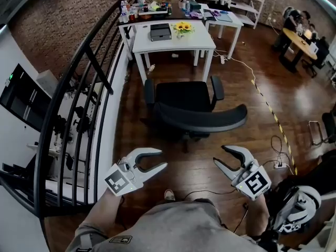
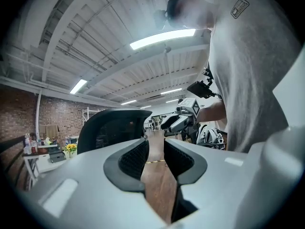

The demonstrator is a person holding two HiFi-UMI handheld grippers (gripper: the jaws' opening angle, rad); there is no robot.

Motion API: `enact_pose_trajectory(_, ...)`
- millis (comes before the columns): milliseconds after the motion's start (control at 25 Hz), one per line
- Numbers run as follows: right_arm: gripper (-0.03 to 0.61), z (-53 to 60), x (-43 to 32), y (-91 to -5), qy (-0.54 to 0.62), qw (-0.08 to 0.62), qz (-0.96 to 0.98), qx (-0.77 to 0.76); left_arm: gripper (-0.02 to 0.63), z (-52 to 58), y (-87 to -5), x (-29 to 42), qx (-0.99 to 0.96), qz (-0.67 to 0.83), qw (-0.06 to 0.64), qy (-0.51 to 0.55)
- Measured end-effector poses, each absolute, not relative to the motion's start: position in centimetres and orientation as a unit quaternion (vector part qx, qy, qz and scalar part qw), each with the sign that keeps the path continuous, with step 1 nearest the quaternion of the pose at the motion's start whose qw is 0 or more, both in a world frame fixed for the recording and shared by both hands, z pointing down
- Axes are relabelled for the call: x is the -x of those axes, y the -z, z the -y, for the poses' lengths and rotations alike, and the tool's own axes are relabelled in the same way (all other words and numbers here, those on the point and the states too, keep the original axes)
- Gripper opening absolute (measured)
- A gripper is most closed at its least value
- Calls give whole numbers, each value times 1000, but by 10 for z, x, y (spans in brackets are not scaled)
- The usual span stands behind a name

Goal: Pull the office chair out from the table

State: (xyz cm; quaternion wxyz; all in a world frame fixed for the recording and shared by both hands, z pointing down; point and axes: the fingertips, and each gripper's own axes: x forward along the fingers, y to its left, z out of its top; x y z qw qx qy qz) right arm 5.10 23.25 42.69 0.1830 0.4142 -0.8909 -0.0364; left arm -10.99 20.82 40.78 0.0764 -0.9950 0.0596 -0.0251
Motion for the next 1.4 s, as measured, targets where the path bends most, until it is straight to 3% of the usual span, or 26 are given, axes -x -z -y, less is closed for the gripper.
enact_pose_trajectory(240, 56, -266, -53, -431, 36, 174, 907, -381, 0, -250, -410, 88, 994, -88, 69, 17)
enact_pose_trajectory(400, 6, -295, -57, -435, 38, 173, 921, -348, 0, -286, -413, 63, 994, -94, 61, 17)
enact_pose_trajectory(840, 6, -389, -64, -465, 33, 174, 951, -253, 0, -387, -432, 20, 989, -135, 42, 36)
enact_pose_trajectory(1400, 6, -447, -20, -473, 4, 176, 952, -251, 0, -445, -439, 34, 994, -99, 13, 33)
